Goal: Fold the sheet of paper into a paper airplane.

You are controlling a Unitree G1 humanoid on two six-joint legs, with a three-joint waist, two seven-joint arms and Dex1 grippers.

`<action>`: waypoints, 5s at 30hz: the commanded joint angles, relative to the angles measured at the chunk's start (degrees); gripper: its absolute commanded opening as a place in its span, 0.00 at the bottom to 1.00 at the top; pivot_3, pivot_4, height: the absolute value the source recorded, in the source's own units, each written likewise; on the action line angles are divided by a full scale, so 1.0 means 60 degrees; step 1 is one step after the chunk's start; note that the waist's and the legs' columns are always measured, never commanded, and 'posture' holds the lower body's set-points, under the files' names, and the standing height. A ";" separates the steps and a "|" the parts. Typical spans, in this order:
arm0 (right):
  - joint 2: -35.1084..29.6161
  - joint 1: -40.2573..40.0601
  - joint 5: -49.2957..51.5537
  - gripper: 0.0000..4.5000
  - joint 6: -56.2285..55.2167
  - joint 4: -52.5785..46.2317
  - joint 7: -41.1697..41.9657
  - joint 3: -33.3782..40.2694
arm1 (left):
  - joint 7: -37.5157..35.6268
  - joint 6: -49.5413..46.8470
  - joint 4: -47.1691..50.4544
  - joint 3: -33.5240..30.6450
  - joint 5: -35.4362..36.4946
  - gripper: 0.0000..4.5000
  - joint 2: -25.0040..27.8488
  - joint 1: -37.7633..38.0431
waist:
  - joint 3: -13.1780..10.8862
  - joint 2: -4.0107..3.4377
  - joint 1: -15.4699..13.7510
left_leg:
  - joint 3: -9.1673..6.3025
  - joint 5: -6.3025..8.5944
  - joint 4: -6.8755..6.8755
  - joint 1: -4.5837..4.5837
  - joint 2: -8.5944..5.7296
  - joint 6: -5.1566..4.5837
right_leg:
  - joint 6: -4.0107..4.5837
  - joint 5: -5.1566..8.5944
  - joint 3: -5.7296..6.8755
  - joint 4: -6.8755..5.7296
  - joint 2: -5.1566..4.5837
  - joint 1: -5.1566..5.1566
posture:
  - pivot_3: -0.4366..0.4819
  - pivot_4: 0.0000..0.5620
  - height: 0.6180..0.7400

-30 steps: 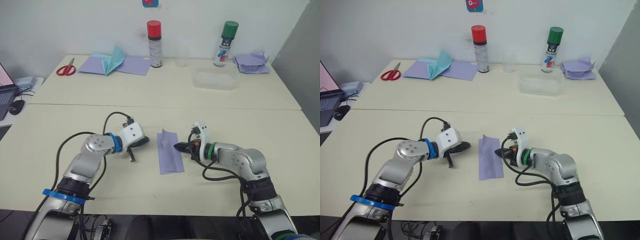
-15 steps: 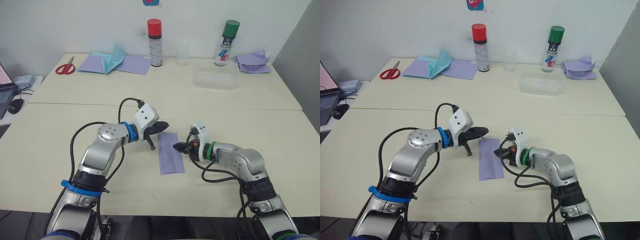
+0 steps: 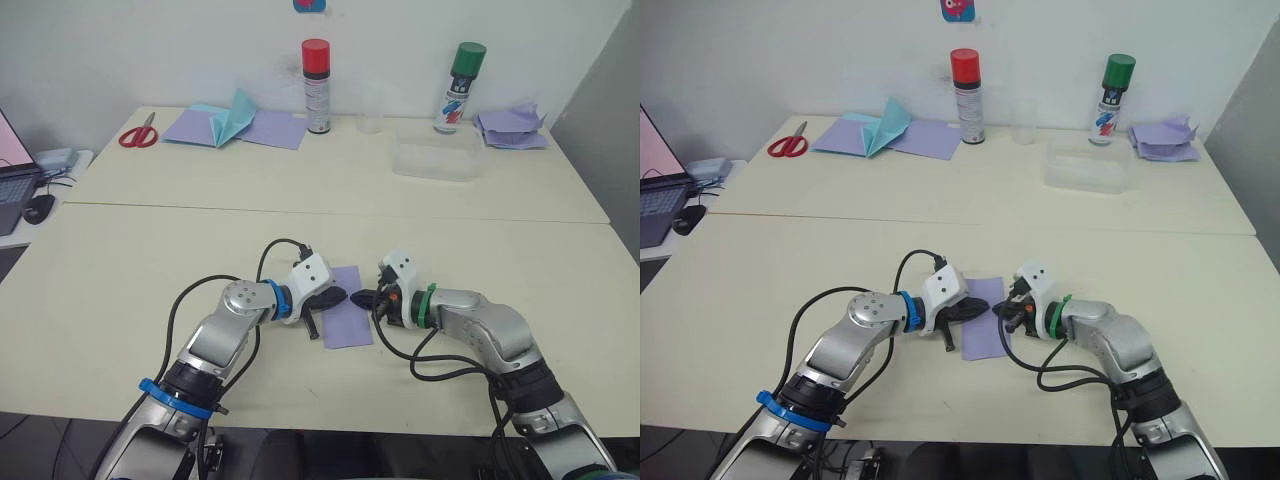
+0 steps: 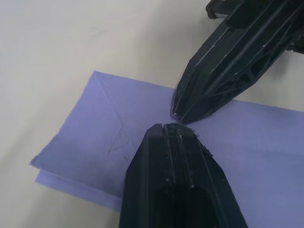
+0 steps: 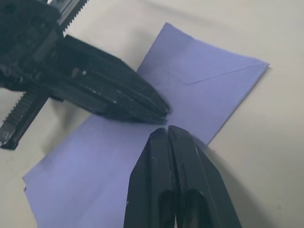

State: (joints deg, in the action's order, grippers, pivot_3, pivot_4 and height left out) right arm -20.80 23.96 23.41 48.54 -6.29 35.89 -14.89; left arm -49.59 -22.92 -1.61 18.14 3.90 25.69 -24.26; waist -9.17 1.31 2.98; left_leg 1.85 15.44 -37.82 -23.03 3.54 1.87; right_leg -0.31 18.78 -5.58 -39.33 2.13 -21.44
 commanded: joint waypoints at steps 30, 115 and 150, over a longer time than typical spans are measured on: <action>-0.0160 -0.0131 -0.0946 0.01 -0.1747 0.0843 0.0801 -0.0010 | -0.0183 0.0748 -0.1508 0.0520 -0.0643 0.00 0.0414 0.0296 | 0.0012 -0.0003 -0.0015 | -0.0001 0.0000 -0.0004 0.0018 0.0002 0.0000 | -0.0017 0.0010 0.0000 -0.0012 0.0004 0.0014 | 0.48 0.27 1.00; 0.1567 0.1781 -0.0976 0.01 -0.3584 0.4463 0.1609 0.1283 | -0.0559 0.1446 -0.2211 0.0891 -0.1042 0.00 0.0714 0.0485 | 0.0162 0.0010 0.0092 | 0.0007 0.0001 0.0002 0.0087 0.0019 -0.0003 | 0.0002 0.0000 -0.0008 -0.0068 0.0019 0.0038 | 0.48 0.27 1.00; -0.1788 -0.1653 -0.0596 0.01 -0.0953 -0.0781 0.3955 -0.0924 | -0.0606 0.1768 -0.2698 0.0926 -0.1153 0.00 0.0694 0.0212 | 0.0253 0.0007 0.0082 | -0.0004 0.0002 0.0058 0.0096 0.0020 -0.0005 | -0.0048 0.0029 -0.0003 0.0035 0.0021 0.0065 | 0.48 0.27 1.00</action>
State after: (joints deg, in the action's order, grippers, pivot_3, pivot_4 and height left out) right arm -30.10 14.98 19.50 41.76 -10.28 57.86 -18.43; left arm -53.28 -9.55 -10.97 20.79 1.65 28.63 -25.65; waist -7.65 1.35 3.47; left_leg 1.83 15.45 -37.42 -22.44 3.65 1.84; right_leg -0.60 18.95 -5.60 -39.09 2.26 -21.06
